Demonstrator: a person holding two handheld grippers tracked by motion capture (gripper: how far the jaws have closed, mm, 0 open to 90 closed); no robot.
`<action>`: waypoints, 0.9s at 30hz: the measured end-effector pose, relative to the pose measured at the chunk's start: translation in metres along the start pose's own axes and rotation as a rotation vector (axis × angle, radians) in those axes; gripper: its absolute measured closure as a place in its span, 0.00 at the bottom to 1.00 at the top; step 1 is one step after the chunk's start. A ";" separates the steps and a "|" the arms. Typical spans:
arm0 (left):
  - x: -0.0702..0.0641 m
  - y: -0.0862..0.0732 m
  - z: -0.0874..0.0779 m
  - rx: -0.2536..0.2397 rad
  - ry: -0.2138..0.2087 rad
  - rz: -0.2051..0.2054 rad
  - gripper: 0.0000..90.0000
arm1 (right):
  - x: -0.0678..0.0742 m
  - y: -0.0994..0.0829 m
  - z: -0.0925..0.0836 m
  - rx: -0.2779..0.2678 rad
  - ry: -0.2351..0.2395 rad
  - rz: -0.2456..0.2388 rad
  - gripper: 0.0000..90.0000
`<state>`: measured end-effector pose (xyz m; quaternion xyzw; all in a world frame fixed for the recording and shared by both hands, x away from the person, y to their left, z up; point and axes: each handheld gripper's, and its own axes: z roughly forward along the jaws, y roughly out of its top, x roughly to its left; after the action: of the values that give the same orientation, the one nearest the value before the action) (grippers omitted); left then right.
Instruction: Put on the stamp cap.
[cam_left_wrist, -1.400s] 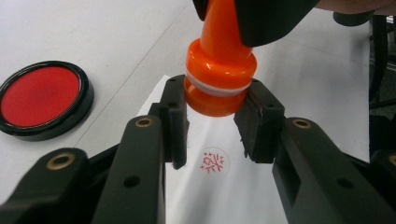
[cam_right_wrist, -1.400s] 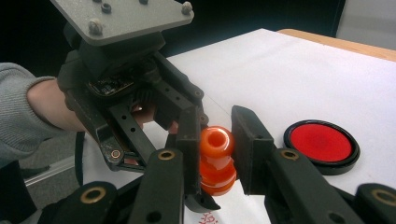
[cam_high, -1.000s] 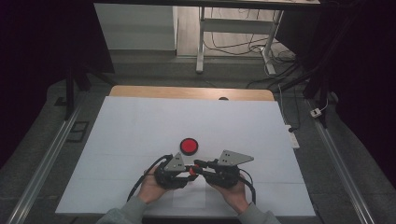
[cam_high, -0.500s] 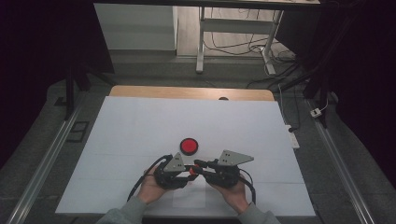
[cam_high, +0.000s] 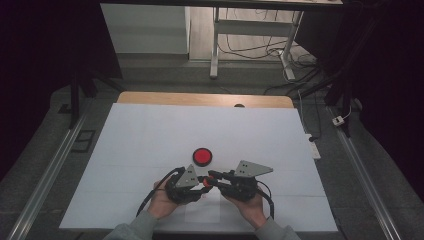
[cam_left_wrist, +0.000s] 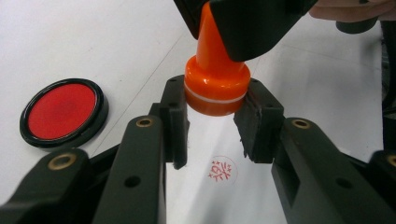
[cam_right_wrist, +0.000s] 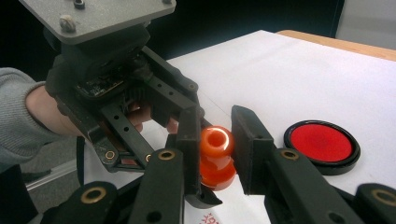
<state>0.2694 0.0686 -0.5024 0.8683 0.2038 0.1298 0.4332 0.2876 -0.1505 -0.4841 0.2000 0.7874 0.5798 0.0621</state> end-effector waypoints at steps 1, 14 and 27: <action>0.000 0.000 0.000 0.002 0.003 0.005 0.73 | 0.000 0.000 0.000 0.001 0.000 -0.001 0.81; -0.003 -0.001 -0.001 -0.005 0.023 0.018 0.73 | 0.002 -0.001 0.000 -0.004 -0.007 -0.011 0.82; -0.004 0.000 -0.001 0.012 0.026 0.022 0.73 | 0.003 -0.004 0.000 -0.012 -0.004 -0.005 0.82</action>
<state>0.2650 0.0674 -0.5016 0.8713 0.2006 0.1447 0.4239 0.2841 -0.1504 -0.4881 0.1989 0.7843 0.5838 0.0664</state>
